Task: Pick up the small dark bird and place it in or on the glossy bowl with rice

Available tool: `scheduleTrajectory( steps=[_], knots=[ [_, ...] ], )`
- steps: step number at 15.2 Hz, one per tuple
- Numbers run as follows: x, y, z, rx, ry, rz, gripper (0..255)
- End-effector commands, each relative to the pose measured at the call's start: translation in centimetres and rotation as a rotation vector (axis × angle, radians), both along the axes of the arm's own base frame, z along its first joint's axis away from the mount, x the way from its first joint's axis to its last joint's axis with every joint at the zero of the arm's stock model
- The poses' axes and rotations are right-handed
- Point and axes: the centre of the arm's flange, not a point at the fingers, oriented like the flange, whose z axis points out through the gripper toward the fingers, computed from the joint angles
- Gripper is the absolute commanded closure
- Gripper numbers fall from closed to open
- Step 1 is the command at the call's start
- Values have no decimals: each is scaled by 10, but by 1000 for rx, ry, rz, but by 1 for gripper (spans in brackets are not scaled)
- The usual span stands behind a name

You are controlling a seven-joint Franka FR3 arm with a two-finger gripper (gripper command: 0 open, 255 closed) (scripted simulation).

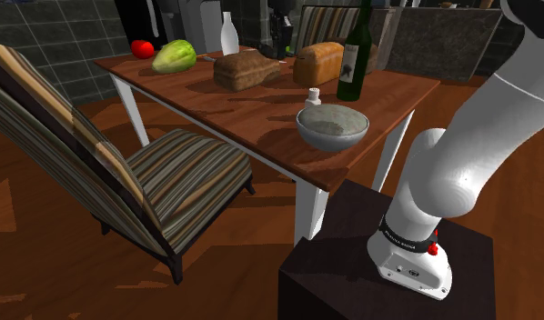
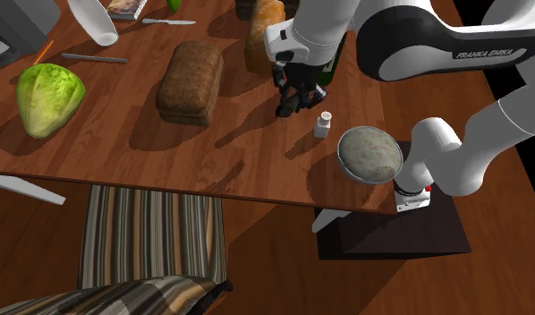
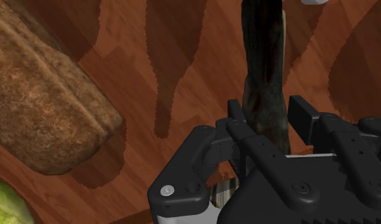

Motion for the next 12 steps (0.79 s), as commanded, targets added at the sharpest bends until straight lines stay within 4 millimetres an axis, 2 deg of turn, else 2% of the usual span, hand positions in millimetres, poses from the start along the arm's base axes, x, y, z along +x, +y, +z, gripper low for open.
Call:
scheduleTrajectory(
  steps=[1, 12],
  knots=[
    [-27, 10, -3, -1, 0, 0, 255],
    [-162, 64, -2, -1, 0, 0, 255]
  ],
)
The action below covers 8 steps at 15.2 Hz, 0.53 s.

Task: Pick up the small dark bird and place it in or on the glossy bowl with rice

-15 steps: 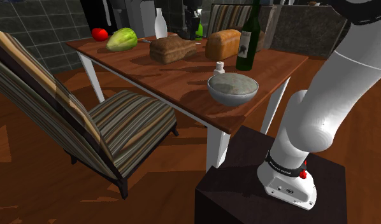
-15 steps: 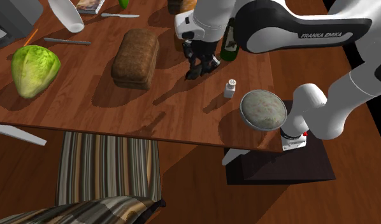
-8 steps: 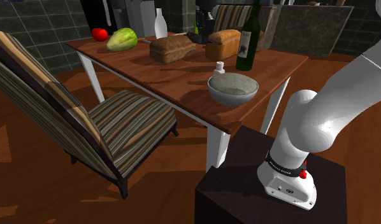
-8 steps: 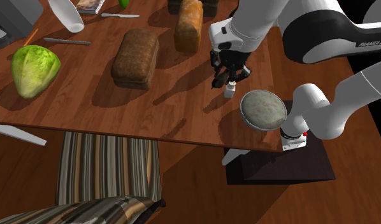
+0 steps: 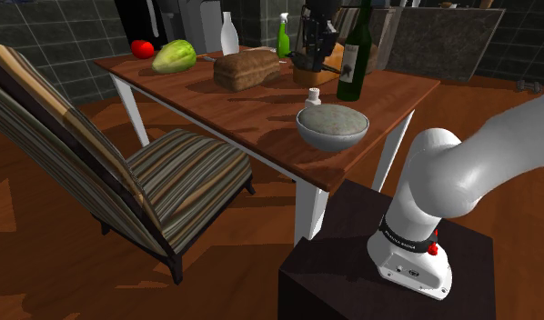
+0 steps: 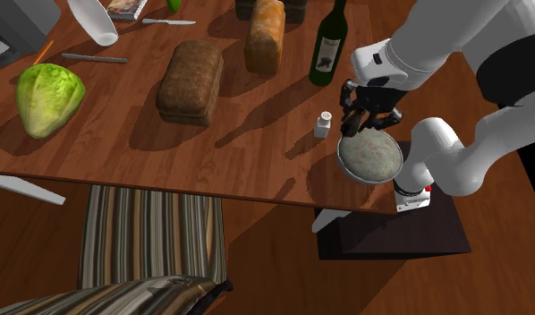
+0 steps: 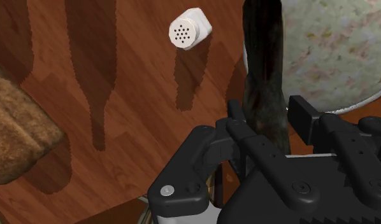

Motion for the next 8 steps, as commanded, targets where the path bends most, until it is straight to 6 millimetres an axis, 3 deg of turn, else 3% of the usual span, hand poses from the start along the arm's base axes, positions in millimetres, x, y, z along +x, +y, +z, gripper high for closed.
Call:
scheduleTrajectory(
  steps=[1, 5, 8],
  knots=[
    [-26, 9, -3, -1, 1, -1, 255],
    [-74, 28, -2, -1, 1, -1, 255],
    [-74, 28, -18, -1, 1, -1, 255]
  ],
)
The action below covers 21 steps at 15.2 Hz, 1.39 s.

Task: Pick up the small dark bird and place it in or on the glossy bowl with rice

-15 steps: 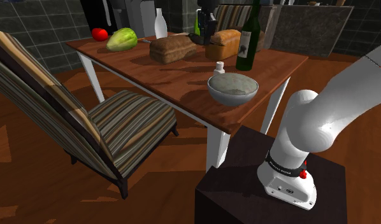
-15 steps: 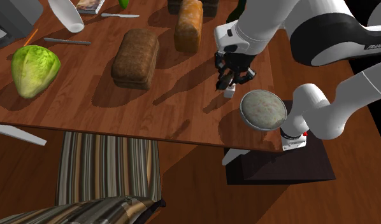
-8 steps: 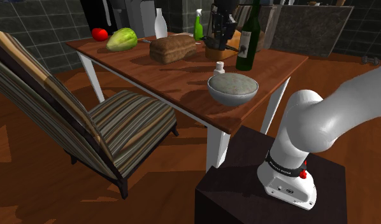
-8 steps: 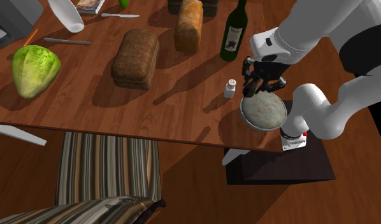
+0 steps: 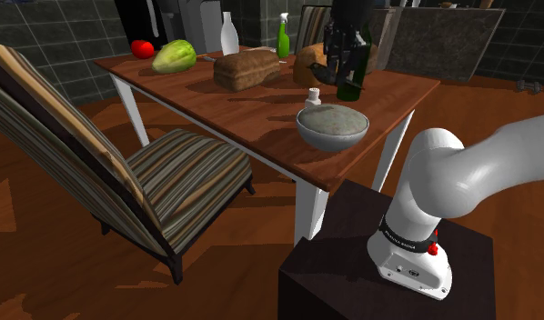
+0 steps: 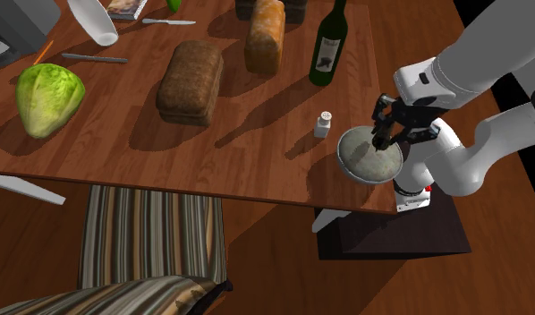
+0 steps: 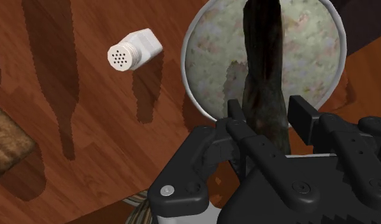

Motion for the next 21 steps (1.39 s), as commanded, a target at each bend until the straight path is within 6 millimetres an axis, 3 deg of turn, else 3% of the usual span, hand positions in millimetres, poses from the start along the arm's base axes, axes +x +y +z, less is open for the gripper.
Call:
scheduleTrajectory(
  steps=[1, 10, 18, 19, 21],
  knots=[
    [-1, -1, -11, 0, 0, 0, 255],
    [-1, -1, -61, 0, 0, 0, 255],
    [-1, -1, -61, 0, 0, 0, 255],
    [-1, -1, -61, 0, 0, 0, 0],
    [-1, -1, -61, 0, 0, 0, 0]
  ],
)
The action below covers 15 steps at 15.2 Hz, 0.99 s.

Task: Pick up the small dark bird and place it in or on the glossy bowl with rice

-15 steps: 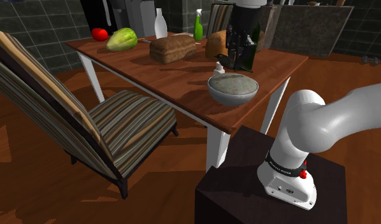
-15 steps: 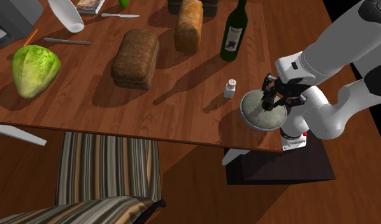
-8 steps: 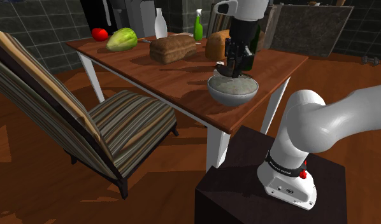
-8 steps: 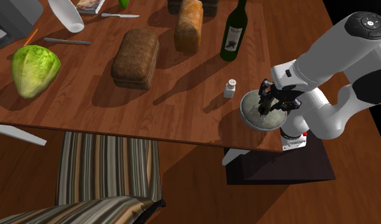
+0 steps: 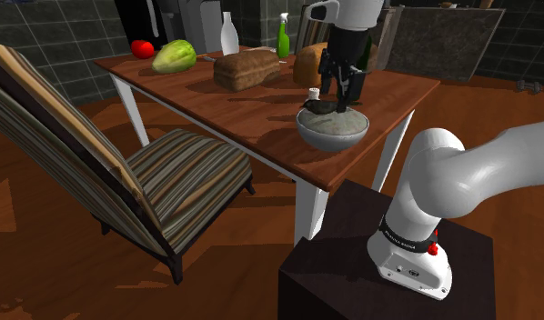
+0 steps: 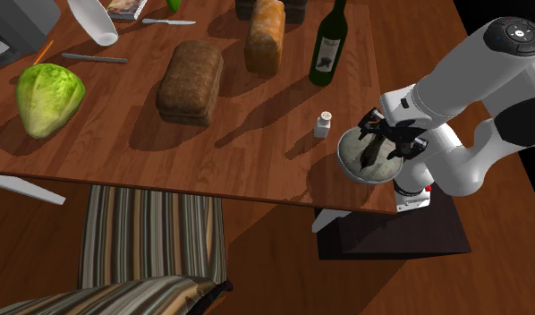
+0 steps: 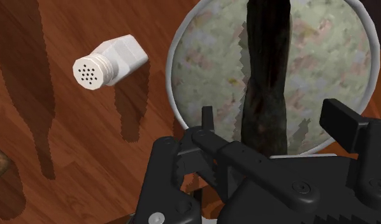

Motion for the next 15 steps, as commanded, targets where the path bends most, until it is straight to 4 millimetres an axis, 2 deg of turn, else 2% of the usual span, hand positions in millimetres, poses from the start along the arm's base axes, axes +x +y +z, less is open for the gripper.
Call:
scheduleTrajectory(
  steps=[1, 3, 7, 15],
  knots=[
    [0, 0, 0, 0, 0, 0, 0],
    [0, 0, 0, 0, 0, 0, 0],
    [-6, 4, 49, 0, 0, 0, 0],
    [-6, 4, 49, 0, 0, 0, 0]
  ],
)
